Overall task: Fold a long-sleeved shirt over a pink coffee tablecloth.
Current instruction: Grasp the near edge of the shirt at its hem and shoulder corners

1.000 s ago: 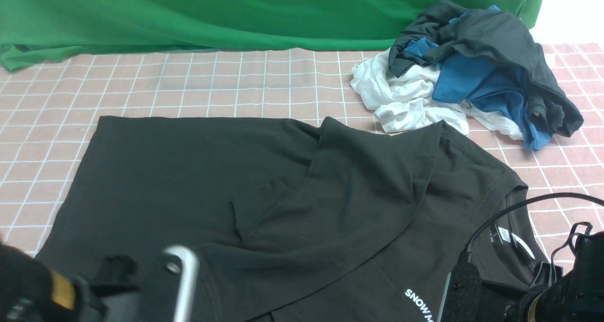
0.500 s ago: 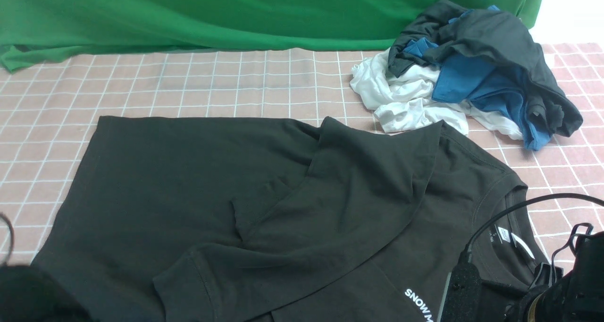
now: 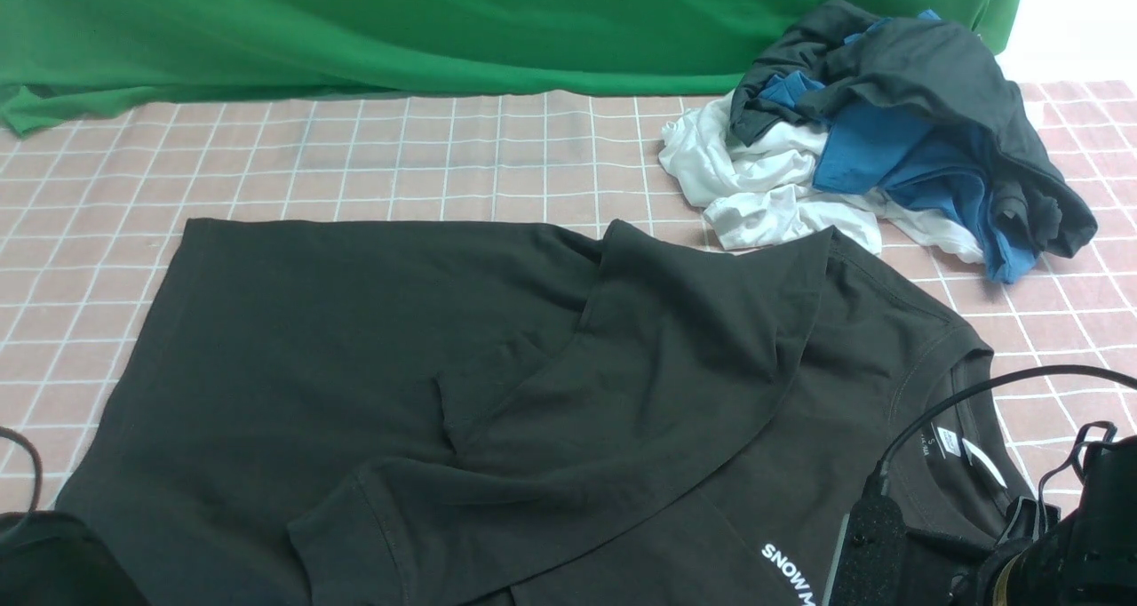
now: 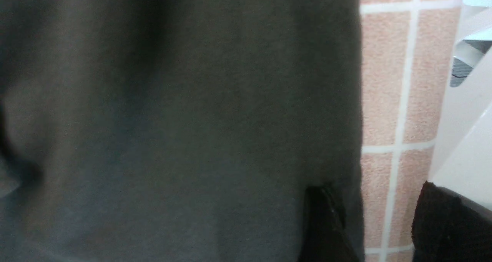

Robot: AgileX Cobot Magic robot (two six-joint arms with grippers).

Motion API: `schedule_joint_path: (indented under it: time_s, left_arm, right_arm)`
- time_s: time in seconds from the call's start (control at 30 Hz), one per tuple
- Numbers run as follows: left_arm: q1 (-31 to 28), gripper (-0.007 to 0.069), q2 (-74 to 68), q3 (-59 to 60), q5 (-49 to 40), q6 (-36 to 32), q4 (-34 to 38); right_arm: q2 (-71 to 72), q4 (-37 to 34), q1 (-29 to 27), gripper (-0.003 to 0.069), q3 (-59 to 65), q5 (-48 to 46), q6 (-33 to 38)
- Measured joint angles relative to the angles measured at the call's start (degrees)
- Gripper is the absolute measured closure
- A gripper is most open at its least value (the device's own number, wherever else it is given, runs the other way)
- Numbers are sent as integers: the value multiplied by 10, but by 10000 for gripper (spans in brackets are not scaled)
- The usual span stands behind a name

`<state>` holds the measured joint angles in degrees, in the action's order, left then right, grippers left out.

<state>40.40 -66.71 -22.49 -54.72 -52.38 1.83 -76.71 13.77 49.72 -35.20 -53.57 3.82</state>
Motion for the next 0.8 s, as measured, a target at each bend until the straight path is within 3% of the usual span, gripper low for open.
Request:
schedule_joint_path:
  time_s: [0.2, 0.37, 0.6, 0.8]
  left_arm:
    - [-2, 288, 4, 0, 20, 1, -8]
    - [-45, 288, 4, 6, 54, -2, -9]
    - [-56, 288, 4, 9, 47, -81, 51]
    - [-56, 295, 9, 47, 71, -102, 33]
  right_arm:
    - [0, -1, 0, 604, 0, 0, 1]
    - [0, -1, 0, 604, 0, 0, 0]
    - [0, -4, 0, 604, 0, 0, 0]
    - [0, -7, 0, 606, 0, 0, 0]
